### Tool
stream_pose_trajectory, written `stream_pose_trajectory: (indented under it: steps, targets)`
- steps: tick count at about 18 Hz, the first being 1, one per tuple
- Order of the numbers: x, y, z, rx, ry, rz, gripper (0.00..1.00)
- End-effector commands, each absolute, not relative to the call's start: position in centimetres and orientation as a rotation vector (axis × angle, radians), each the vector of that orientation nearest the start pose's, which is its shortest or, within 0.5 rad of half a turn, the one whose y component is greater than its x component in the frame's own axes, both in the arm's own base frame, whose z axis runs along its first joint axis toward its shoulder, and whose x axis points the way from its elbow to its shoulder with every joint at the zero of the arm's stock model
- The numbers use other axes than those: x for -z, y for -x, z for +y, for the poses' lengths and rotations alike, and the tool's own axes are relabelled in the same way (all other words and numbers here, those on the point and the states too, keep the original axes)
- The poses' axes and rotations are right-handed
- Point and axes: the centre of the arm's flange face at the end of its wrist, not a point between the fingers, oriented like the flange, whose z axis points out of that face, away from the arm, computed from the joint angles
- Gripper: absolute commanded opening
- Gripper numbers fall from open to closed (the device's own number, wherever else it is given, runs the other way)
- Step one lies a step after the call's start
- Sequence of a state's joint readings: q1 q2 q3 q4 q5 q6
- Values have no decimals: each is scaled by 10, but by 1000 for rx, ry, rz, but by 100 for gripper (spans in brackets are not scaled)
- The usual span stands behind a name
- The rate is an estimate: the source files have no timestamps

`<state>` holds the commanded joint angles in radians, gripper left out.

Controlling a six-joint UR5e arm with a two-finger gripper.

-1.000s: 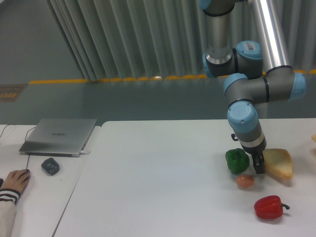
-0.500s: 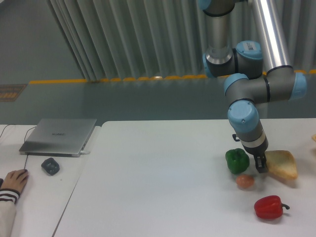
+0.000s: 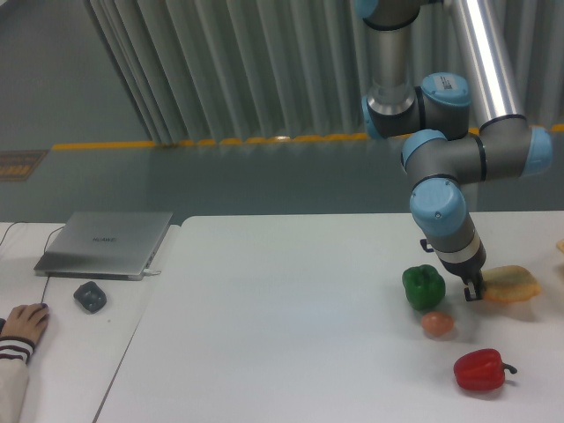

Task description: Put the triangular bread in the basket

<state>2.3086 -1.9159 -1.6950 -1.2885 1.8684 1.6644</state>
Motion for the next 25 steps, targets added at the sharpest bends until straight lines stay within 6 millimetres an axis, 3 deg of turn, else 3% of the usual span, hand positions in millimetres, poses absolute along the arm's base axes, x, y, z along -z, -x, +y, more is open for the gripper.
stream_pose_trajectory:
  steps: [3,10,15,19,25]
  targets:
    - [-274,310,495,123,3096,1603,0]
    - [-346,341,501,154,3114,1550,0]
    - [-386,371,498,34,3116,1467,0]
    - [-402,421,464,41,3025,1619,0]
    - [-398,482,422,9,2969,1541,0]
